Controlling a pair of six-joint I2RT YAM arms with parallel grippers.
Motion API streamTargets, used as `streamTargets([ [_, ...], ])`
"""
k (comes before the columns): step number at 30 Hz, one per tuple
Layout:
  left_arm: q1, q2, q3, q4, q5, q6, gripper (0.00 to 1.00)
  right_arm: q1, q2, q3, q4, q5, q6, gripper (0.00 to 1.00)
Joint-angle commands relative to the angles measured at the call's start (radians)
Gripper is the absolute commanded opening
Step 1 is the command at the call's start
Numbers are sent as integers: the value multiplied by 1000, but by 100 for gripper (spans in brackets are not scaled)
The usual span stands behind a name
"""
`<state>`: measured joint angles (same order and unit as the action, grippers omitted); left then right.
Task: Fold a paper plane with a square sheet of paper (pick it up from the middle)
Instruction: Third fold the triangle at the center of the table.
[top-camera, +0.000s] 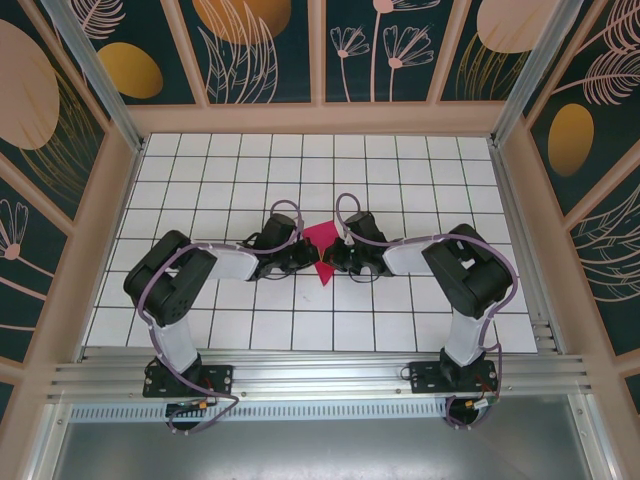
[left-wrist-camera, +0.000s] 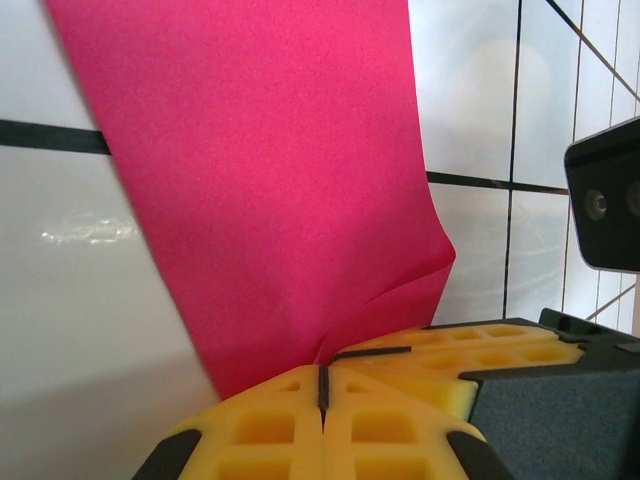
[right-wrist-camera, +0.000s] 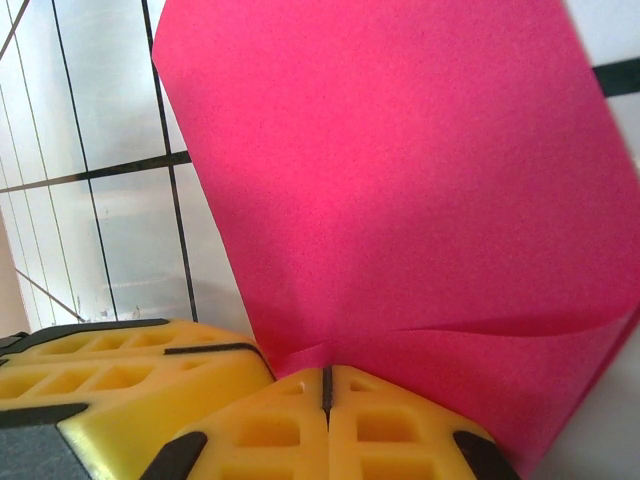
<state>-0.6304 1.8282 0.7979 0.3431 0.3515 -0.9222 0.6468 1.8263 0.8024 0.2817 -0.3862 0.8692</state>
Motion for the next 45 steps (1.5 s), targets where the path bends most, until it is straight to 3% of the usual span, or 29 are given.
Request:
streamTargets([
  [1, -3, 18, 31, -8, -12, -6, 4, -6, 25, -13, -36, 23, -16, 0],
  [13, -5, 33, 47, -128, -81, 31, 4, -9, -61, 20, -59, -6, -55, 0],
  [18, -6, 34, 47, -128, -80, 34, 4, -10, -130, 23, -117, 47, -84, 6],
  [24, -7, 21, 47, -124, -79, 32, 5, -12, -187, 0, -213, 220, -128, 21],
  [28, -6, 11, 43, -115, -74, 30, 5, -16, -187, -4, -234, 271, -148, 28],
  [45, -6, -15, 35, -104, -63, 24, 7, -17, -81, 54, -219, 129, -218, 26],
])
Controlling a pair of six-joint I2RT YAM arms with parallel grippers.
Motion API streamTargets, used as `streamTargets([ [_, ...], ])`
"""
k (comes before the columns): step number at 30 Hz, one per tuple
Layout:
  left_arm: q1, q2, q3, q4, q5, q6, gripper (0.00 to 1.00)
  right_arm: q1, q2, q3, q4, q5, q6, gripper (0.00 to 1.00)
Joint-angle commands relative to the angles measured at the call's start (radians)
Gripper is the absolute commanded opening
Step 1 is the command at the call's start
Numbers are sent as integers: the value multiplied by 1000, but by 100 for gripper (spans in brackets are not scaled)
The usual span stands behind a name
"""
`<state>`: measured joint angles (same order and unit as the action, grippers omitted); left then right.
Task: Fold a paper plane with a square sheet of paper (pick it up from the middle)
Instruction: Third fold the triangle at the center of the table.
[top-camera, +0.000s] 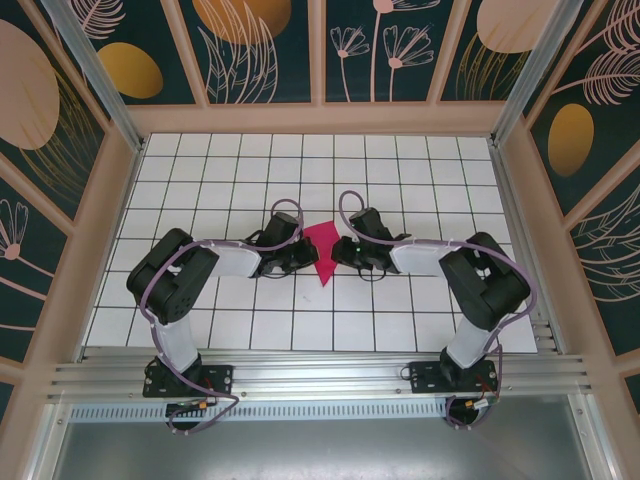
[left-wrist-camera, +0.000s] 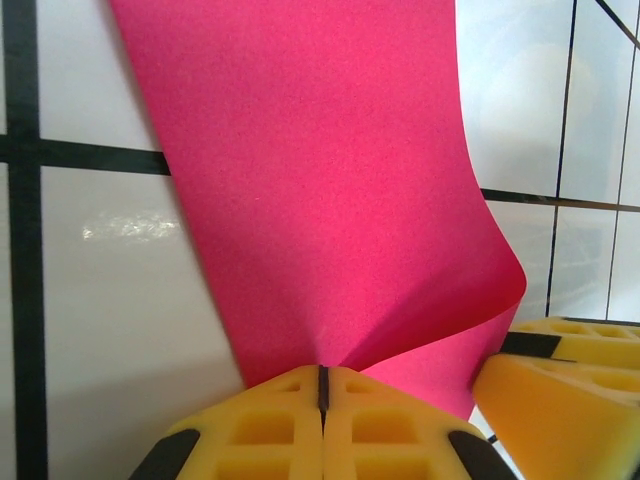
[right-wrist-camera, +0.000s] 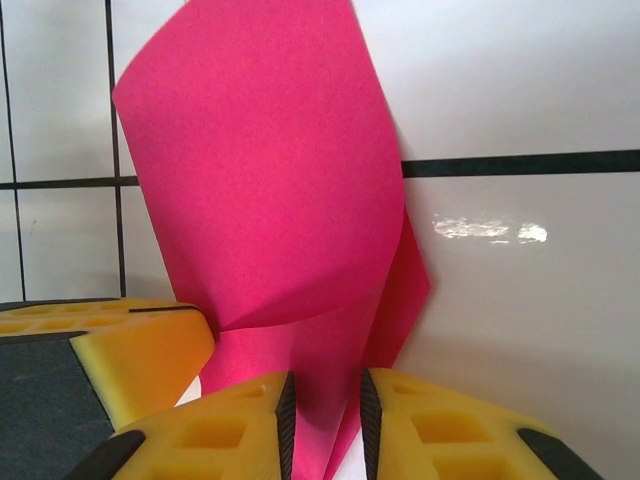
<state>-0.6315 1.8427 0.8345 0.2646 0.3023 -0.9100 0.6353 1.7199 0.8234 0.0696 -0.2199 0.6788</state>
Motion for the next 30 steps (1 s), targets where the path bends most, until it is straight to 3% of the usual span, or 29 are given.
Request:
streamTargets([
  [1, -6, -30, -1, -25, -14, 13, 7, -3, 31, 35, -7, -39, -30, 25],
  [30, -18, -85, -20, 21, 32, 17, 17, 45, 133, 90, -137, 153, 7, 23],
])
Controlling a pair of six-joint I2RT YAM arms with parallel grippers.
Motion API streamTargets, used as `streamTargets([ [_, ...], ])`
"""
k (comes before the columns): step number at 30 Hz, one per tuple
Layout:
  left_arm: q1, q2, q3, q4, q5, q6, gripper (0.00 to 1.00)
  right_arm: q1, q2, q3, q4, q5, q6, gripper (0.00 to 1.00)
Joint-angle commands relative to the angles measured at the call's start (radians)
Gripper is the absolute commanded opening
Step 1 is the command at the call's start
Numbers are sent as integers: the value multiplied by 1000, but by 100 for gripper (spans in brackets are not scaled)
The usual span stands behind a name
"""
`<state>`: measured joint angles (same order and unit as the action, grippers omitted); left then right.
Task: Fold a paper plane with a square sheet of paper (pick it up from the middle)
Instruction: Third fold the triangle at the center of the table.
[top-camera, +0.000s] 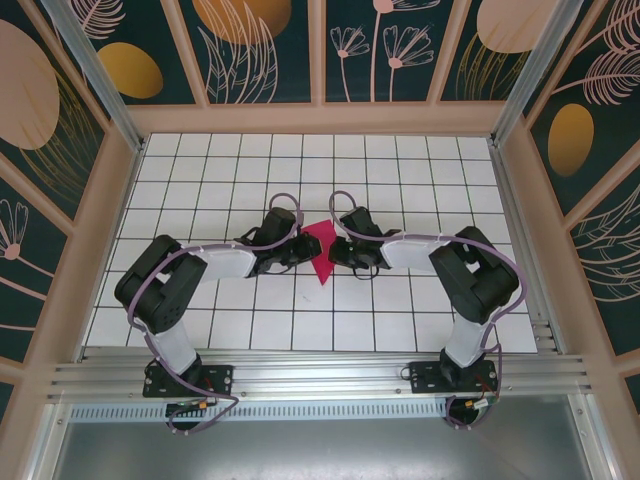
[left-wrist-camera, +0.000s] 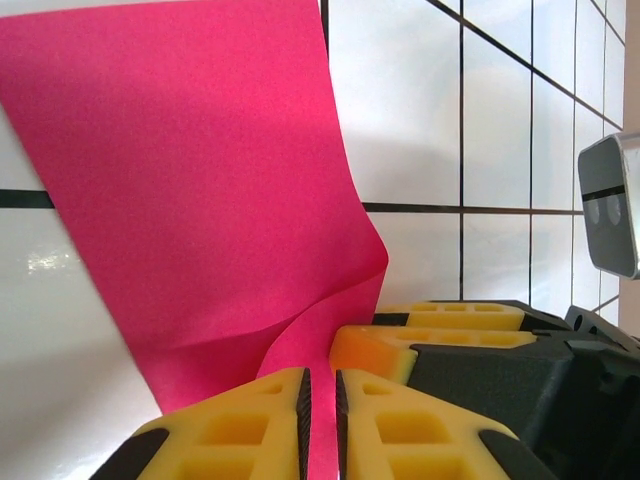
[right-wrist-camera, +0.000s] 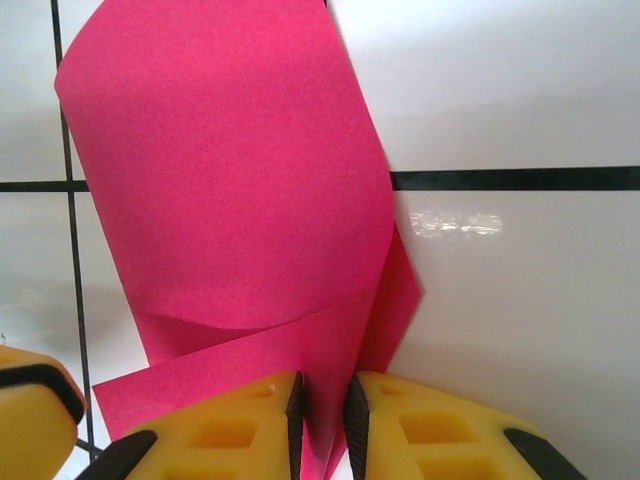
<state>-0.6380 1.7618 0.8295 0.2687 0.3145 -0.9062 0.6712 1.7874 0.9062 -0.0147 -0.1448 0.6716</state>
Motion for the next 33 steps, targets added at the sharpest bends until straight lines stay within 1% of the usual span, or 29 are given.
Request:
streamTargets([
  [1, -15, 0, -14, 15, 20, 15, 18, 11, 68, 11, -57, 84, 17, 23],
  [10, -26, 34, 6, -54, -27, 42, 16, 17, 82, 18, -76, 105, 29, 24],
  [33, -26, 90, 47, -139, -92, 73, 15, 20, 79, 16, -59, 71, 26, 23],
])
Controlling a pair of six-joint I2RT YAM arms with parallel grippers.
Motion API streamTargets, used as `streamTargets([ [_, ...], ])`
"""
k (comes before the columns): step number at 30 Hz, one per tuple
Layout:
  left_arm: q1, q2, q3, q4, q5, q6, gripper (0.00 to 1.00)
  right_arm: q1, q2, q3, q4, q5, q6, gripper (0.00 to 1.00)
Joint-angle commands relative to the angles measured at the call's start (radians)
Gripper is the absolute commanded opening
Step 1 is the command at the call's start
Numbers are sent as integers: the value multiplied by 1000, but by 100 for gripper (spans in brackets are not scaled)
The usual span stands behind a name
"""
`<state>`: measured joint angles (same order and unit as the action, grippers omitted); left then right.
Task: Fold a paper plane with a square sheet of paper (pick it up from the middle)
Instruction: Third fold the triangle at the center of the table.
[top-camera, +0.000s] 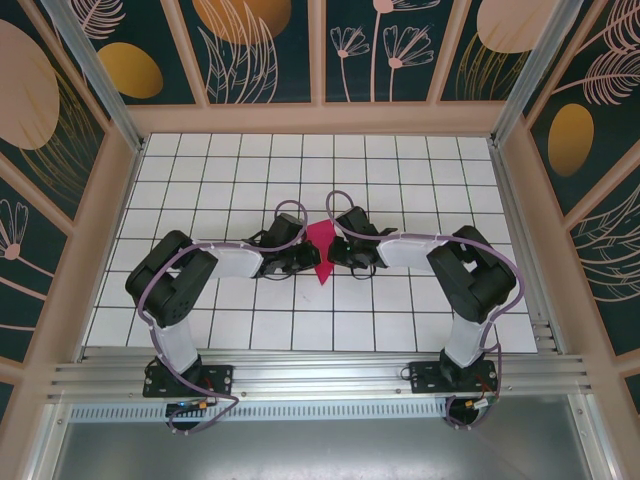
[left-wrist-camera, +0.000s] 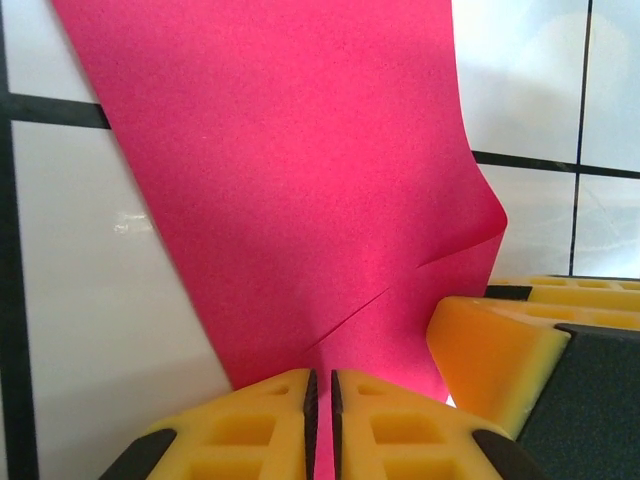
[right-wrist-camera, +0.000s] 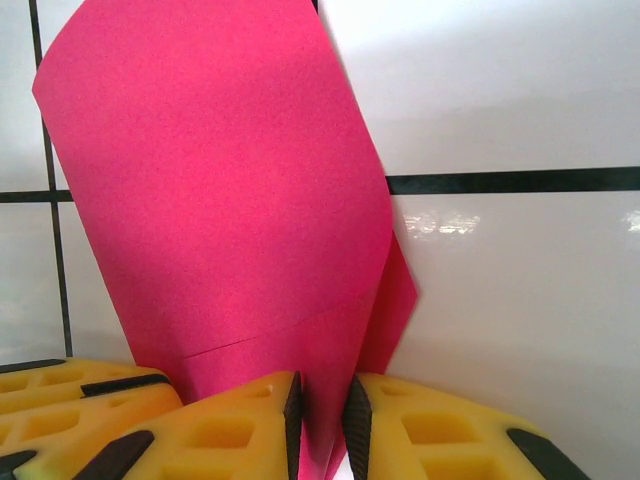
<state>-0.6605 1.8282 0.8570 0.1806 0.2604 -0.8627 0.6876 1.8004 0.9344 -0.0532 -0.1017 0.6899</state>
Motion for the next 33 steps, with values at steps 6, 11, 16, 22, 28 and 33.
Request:
streamTargets([
  [6, -3, 29, 7, -66, -53, 34, 13, 3, -83, -26, 17, -3, -42, 27],
  [11, -4, 34, 1, -53, -49, 31, 12, 1, -211, -99, 92, -75, -46, 29],
  [16, -3, 35, -1, -44, -44, 29, 12, 6, -229, -177, 188, -232, -10, 22],
  [22, -3, 37, -5, -41, -46, 27, 12, 15, -192, -247, 302, -337, 37, 8],
  [28, -3, 39, -9, -41, -47, 25, 12, 17, -156, -271, 366, -382, 46, 5],
  [33, -3, 38, -9, -40, -46, 22, 12, 18, -113, -264, 384, -399, 45, 5],
])
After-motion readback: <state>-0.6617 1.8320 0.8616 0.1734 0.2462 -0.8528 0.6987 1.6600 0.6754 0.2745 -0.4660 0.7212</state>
